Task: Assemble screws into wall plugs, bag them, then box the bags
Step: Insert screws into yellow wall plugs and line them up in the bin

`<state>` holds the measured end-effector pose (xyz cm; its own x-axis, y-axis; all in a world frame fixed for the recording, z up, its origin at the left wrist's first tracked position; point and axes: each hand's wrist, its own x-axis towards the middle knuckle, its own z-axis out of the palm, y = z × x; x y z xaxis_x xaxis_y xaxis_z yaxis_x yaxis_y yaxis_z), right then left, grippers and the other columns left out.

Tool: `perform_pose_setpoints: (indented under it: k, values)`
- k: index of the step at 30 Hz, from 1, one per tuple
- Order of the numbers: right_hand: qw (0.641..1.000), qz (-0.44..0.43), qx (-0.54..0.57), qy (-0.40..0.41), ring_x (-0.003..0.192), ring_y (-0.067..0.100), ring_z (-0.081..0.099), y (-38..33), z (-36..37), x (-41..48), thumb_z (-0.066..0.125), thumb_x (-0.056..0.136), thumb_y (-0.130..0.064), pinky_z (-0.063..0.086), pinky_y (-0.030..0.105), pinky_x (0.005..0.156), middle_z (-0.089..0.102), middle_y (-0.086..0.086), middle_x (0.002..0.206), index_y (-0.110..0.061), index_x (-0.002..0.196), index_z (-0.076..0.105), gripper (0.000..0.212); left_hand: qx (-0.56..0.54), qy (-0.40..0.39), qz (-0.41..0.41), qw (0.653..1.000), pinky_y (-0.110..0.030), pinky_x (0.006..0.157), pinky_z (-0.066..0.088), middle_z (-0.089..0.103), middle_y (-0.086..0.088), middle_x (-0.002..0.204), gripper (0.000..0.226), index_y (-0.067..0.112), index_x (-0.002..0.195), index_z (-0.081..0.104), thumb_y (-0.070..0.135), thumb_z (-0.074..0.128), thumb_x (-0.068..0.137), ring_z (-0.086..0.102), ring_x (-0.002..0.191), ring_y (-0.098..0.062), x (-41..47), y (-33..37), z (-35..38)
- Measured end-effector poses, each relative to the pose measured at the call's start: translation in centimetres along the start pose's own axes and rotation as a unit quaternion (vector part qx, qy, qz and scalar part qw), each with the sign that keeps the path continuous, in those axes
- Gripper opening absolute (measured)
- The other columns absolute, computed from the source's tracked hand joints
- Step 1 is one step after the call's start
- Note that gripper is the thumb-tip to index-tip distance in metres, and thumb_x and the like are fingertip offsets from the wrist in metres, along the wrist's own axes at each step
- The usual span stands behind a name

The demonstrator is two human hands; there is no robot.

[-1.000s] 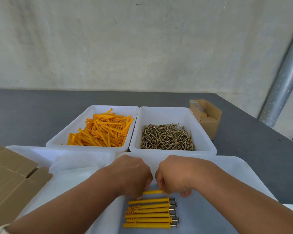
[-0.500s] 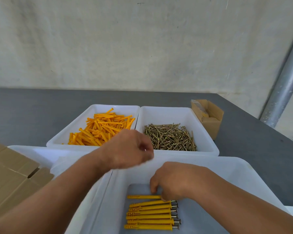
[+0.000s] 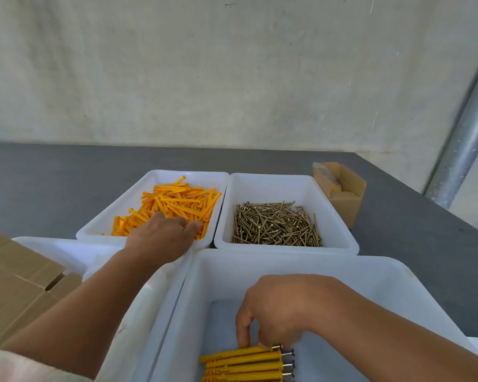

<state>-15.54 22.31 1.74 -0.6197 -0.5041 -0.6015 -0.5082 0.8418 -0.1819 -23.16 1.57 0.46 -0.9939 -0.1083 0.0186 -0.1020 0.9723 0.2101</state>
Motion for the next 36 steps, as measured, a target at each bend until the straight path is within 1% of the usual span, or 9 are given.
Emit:
perform_pose_setpoints:
  k: [9,12,15,17,20,24,26,31,36]
  values:
    - [0.996,0.006,0.091,-0.016,0.058,0.016,0.064,-0.2,-0.8,-0.9,0.059,0.095,-0.02,0.059,0.028,0.067,0.066,0.001,0.069,-0.02,0.111,0.069,0.02,0.06,-0.044,0.019,0.997,-0.044,0.105,0.038,0.053,-0.002,0.139,0.069,0.034,0.125,0.062,0.071,0.013,0.093,0.045,0.13,-0.025,0.5,-0.2,0.1]
    - [0.982,-0.004,0.099,0.16,0.056,0.008,0.065,0.8,-2.7,-2.1,0.06,0.092,-0.038,0.05,0.016,0.052,0.07,-0.005,0.073,-0.024,0.092,0.069,0.018,0.052,-0.032,0.022,0.998,-0.042,0.101,0.041,0.057,-0.001,0.129,0.064,0.03,0.115,0.067,0.067,0.018,0.095,0.05,0.122,-0.024,0.6,-0.2,0.2]
    - [0.92,0.023,0.104,0.377,0.068,0.009,0.059,3.0,-4.0,-1.8,0.054,0.093,-0.047,0.044,0.024,0.059,0.063,-0.006,0.073,-0.023,0.077,0.063,0.03,0.053,-0.016,0.025,0.998,-0.037,0.09,0.044,0.063,-0.001,0.11,0.059,0.022,0.093,0.068,0.062,0.024,0.096,0.055,0.105,-0.023,0.8,-0.3,0.4]
    - [0.894,0.079,0.094,0.43,0.068,0.013,0.05,4.7,-3.9,-0.9,0.044,0.099,-0.048,0.039,0.031,0.061,0.054,-0.003,0.072,-0.021,0.067,0.051,0.041,0.053,0.001,0.026,0.998,-0.033,0.08,0.043,0.062,-0.001,0.096,0.057,0.018,0.077,0.063,0.058,0.027,0.097,0.055,0.093,-0.021,0.9,-0.3,0.6]
    - [0.911,0.15,0.104,0.371,0.078,0.015,0.053,6.9,-2.8,0.2,0.024,0.102,-0.056,0.038,0.031,0.067,0.055,-0.002,0.079,-0.02,0.072,0.051,0.054,0.055,0.02,0.025,0.998,-0.031,0.071,0.039,0.059,0.0,0.084,0.054,0.018,0.073,0.06,0.054,0.029,0.098,0.055,0.085,-0.019,1.0,-0.2,0.8]
    - [0.936,0.212,0.095,0.264,0.117,0.025,0.053,8.0,-2.0,1.2,0.005,0.096,-0.067,0.04,0.037,0.088,0.061,0.004,0.121,-0.024,0.117,0.065,0.076,0.057,0.032,0.016,0.998,-0.029,0.064,0.036,0.057,0.001,0.078,0.051,0.017,0.074,0.06,0.053,0.032,0.098,0.053,0.079,-0.017,1.1,-0.2,0.9]
    - [0.937,0.218,0.094,0.255,0.119,0.026,0.053,8.2,-2.0,1.6,0.005,0.096,-0.067,0.04,0.039,0.092,0.059,0.007,0.117,-0.023,0.108,0.065,0.076,0.053,0.034,0.013,0.998,-0.029,0.061,0.034,0.055,0.001,0.076,0.049,0.018,0.072,0.057,0.051,0.033,0.098,0.051,0.075,-0.015,1.2,-0.1,1.0]
    - [0.94,0.222,0.104,0.237,0.129,0.027,0.046,8.5,-2.3,1.8,0.006,0.096,-0.067,0.039,0.043,0.104,0.051,0.005,0.143,-0.024,0.138,0.053,0.076,0.058,0.021,0.03,0.998,-0.03,0.067,0.036,0.053,0.002,0.075,0.046,0.019,0.071,0.054,0.047,0.032,0.1,0.051,0.077,-0.016,1.5,-0.1,0.9]
    - [0.939,0.223,0.117,0.234,0.138,0.027,0.038,8.5,-2.3,1.8,0.007,0.096,-0.068,0.034,0.044,0.108,0.041,0.003,0.153,-0.029,0.146,0.045,0.074,0.062,0.009,0.032,0.998,-0.031,0.071,0.036,0.052,0.002,0.076,0.048,0.019,0.07,0.053,0.051,0.03,0.099,0.052,0.083,-0.02,1.6,-0.1,1.0]
